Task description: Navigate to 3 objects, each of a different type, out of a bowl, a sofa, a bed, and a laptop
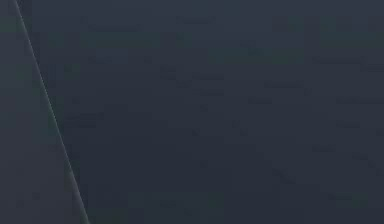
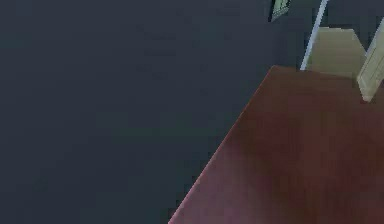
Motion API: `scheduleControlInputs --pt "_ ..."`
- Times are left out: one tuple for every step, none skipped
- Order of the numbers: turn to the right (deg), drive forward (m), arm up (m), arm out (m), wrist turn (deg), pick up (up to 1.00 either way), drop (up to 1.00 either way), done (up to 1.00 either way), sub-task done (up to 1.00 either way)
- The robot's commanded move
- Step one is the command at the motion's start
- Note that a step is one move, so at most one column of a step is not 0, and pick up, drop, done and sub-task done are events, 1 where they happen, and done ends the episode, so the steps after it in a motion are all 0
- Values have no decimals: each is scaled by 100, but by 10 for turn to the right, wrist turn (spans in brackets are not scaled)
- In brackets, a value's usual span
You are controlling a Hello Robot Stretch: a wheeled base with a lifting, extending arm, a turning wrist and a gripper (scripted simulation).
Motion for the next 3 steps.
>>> scheduleControlInputs --pt "-450 0 0 0 0 0 0 0 0" --pt "-450 0 0 0 0 0 0 0 0" --pt "-450 0 0 0 0 0 0 0 0"
